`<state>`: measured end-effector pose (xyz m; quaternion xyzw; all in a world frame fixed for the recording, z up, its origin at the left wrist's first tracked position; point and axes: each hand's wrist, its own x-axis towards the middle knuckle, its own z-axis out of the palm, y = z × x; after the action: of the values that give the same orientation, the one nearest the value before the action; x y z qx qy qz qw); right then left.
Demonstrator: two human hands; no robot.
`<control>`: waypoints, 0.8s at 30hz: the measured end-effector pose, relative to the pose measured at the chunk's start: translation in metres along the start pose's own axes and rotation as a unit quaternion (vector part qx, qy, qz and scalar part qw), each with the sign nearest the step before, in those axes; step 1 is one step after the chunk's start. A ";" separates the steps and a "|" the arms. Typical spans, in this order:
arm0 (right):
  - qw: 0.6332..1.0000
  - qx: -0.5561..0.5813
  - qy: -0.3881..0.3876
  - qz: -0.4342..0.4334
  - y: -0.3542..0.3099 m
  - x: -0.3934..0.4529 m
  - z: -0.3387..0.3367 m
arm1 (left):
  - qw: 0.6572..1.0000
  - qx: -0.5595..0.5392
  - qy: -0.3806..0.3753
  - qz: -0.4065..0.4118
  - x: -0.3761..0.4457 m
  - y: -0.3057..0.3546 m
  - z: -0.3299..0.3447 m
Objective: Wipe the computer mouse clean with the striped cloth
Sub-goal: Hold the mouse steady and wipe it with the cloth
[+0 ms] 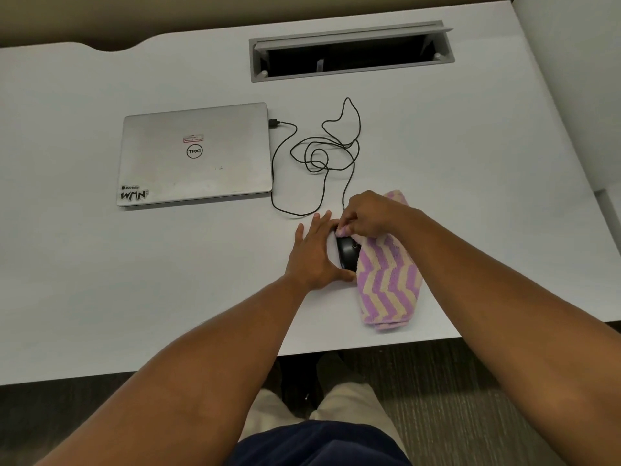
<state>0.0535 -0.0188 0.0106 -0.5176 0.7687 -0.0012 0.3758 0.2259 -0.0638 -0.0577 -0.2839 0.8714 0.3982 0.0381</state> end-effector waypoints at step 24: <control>0.995 0.038 0.066 0.058 0.015 -0.002 0.004 | 1.000 0.009 -0.002 -0.002 0.001 -0.002 0.002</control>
<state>0.0442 -0.0082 0.0027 -0.4565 0.8197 -0.0426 0.3433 0.2260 -0.0639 -0.0602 -0.2844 0.8745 0.3906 0.0433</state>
